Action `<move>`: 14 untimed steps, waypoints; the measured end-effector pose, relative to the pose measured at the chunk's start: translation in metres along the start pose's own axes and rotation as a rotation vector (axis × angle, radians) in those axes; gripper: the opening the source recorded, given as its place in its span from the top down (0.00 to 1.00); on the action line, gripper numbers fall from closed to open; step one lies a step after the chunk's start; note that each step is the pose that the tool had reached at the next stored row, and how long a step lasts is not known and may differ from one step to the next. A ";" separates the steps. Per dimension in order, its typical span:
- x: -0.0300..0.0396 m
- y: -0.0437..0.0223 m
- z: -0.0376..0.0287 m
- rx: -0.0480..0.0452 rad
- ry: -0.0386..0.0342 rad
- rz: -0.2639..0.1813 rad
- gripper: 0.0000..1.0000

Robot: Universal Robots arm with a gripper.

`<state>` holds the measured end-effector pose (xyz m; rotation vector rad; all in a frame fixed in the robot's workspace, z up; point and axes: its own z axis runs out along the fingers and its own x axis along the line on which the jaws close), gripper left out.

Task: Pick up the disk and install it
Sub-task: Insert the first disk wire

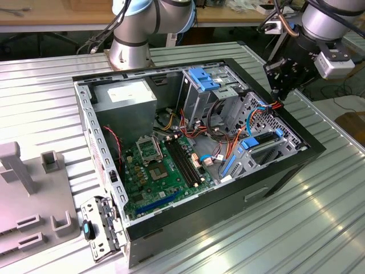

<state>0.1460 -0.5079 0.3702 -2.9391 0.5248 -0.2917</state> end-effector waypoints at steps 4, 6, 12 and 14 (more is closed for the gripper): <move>0.0036 -0.0011 0.0020 -0.0141 0.0007 -0.047 0.75; 0.0034 -0.0008 0.0034 -0.0098 -0.0038 -0.075 0.75; 0.0040 0.0014 0.0101 -0.0003 -0.0137 -0.137 0.75; 0.0061 0.0006 0.0107 -0.0128 -0.0111 -0.147 0.75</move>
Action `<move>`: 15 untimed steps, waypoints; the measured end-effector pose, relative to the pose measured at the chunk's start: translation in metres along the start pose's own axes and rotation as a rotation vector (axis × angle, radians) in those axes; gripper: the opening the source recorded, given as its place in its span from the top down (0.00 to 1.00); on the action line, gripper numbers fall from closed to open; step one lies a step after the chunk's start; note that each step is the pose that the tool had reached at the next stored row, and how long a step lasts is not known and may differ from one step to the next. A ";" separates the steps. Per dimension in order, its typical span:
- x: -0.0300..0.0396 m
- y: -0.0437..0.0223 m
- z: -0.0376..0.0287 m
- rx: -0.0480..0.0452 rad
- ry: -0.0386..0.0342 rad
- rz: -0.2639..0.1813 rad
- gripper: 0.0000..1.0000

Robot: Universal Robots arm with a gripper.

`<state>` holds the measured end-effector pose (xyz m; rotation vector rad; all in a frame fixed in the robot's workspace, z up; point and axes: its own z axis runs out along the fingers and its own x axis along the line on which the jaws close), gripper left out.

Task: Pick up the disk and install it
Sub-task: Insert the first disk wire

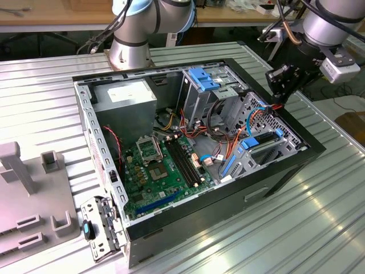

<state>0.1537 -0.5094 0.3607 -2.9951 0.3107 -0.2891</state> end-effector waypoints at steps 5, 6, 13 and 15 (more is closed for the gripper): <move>-0.0025 -0.0162 -0.0016 -0.0310 0.0063 -0.006 0.75; -0.0025 -0.0175 -0.0030 -0.0444 0.0089 -0.009 0.75; -0.0020 -0.0174 -0.0051 -0.1012 0.0201 -0.024 0.75; -0.0018 -0.0151 -0.0039 -0.1030 0.0201 -0.031 0.75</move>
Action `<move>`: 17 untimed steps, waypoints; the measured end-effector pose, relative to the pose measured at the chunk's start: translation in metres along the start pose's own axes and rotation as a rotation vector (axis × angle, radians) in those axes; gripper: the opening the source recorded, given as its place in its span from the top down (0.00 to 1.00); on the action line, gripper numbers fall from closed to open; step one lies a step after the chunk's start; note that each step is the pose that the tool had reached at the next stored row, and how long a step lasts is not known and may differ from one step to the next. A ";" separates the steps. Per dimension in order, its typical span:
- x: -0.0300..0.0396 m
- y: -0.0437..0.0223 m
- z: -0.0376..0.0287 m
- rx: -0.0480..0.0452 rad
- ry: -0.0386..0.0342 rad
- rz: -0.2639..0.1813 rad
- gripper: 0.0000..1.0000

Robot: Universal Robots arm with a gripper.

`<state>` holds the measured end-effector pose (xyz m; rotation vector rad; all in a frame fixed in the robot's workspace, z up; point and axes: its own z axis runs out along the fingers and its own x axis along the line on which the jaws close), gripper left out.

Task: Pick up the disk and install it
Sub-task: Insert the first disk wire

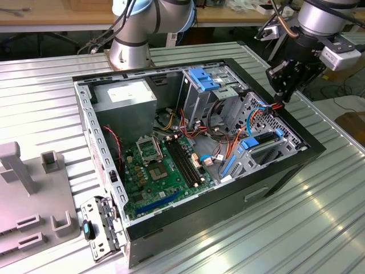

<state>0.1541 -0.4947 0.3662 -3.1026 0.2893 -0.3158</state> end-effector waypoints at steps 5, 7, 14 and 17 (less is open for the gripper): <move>-0.0004 0.0043 0.0049 0.0111 -0.0016 -0.055 0.75; -0.0003 0.0043 0.0049 0.0111 -0.0016 -0.055 0.75; -0.0002 0.0043 0.0048 0.0112 -0.0016 -0.055 0.83; 0.0012 0.0031 -0.0032 0.0059 -0.0013 -0.056 0.83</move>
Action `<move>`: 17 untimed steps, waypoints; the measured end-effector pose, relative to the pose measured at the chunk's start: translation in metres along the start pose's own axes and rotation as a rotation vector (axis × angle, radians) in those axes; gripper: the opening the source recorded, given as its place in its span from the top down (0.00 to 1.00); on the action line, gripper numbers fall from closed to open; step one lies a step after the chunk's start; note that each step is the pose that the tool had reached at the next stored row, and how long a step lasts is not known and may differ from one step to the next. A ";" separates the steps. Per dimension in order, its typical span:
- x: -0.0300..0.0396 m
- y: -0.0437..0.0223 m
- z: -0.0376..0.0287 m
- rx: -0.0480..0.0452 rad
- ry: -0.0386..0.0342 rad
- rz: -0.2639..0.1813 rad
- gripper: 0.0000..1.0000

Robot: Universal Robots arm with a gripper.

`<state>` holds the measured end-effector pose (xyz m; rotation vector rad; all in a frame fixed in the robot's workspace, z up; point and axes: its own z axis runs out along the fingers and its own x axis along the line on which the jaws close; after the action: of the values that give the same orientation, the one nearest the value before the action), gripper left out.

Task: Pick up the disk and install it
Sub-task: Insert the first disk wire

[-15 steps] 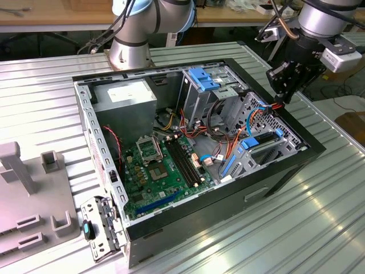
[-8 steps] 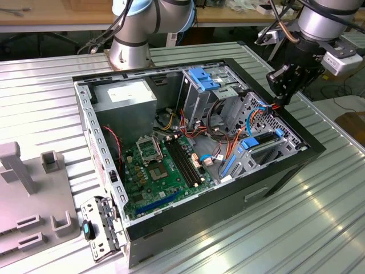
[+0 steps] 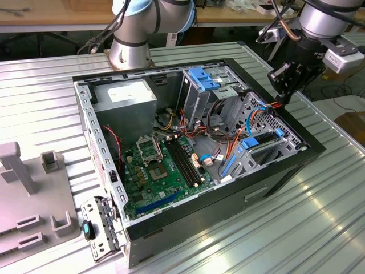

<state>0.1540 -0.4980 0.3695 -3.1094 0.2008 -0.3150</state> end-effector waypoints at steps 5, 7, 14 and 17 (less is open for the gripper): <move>-0.0013 0.0001 -0.0003 -0.0110 0.0012 0.053 0.83; -0.0028 0.0003 -0.0007 -0.0139 0.0015 0.067 0.83; -0.0207 0.0027 -0.0041 -0.0186 0.0019 0.094 0.83; -0.0208 0.0027 -0.0039 -0.0340 0.0016 0.167 0.83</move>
<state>0.1326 -0.4980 0.3690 -3.0981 0.4670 -0.3133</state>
